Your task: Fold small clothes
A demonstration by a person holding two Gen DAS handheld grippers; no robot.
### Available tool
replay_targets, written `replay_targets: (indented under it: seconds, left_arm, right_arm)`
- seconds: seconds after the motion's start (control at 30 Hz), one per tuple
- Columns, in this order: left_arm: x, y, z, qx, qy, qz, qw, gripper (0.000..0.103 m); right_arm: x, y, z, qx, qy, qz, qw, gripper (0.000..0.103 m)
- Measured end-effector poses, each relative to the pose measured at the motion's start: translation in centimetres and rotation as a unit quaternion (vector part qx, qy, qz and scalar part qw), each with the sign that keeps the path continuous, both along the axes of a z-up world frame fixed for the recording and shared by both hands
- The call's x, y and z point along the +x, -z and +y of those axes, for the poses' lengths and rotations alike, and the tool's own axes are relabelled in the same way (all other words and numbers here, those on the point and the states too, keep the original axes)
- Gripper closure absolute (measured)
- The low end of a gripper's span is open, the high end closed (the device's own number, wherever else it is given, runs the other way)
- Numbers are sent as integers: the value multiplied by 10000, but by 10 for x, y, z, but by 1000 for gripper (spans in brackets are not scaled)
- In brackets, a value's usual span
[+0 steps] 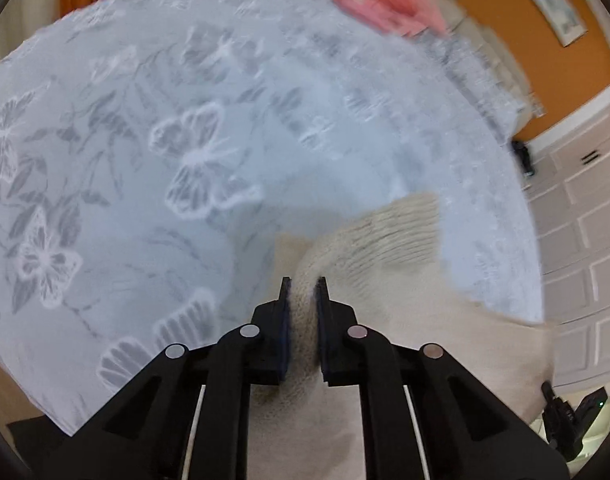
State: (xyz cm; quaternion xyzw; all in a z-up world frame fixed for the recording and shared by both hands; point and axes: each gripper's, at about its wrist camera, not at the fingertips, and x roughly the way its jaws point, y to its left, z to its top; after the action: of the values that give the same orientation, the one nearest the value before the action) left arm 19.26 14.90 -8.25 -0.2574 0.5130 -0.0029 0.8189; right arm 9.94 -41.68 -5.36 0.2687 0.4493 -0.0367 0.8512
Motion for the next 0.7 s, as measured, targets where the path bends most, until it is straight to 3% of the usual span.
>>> replay_targets:
  seconds: [0.1,0.2,0.23,0.33,0.4,0.47,0.53,0.57,0.6,0.63,0.7]
  left_arm:
    - [8,37,-4,360,70,424,9984,91]
    - [-1,23,0,97,-50,206,9997,85]
    - [-5,16,1,-12,-17,167,9999,77]
    - [-27,-6,4,127,141,-102,9998,58]
    - [-44,-15,2,184,233,-250,9992,58]
    - [-59,-16,-6,104,389,-370,9985,58]
    - [-60,-7,-18,265,516,-273,9979,58]
    - [-56,0,-24,439,541,-159,9974,58]
    - [-54,14,-26,667,526,75,9964,58]
    - [-51,27,-22,766,426,288,9957,59]
    - [-57,42,-5,422,71,407,9983,57]
  right_arm:
    - [9,66,-12,152,127,1023,9946,95]
    - [-2,39,-12,367,231,509,9978,88]
    - [-8,28,-10,374,228,351,9984,88]
    - [-30,-3,0,349,70,-24,9994,80]
    - [-39,-5,10,509,-93,-59,9986,81]
    - [-37,1,26,598,-305,29,9977,81]
    - [-28,15,38,302,-507,301,9978,83]
    - [-24,26,43,166,-499,468,9975,88]
    - [-20,45,39,-74,-350,775,9964,102]
    - [-21,55,35,-176,-249,951,9950,103]
    - [-29,49,31,-104,-142,880,9960,101]
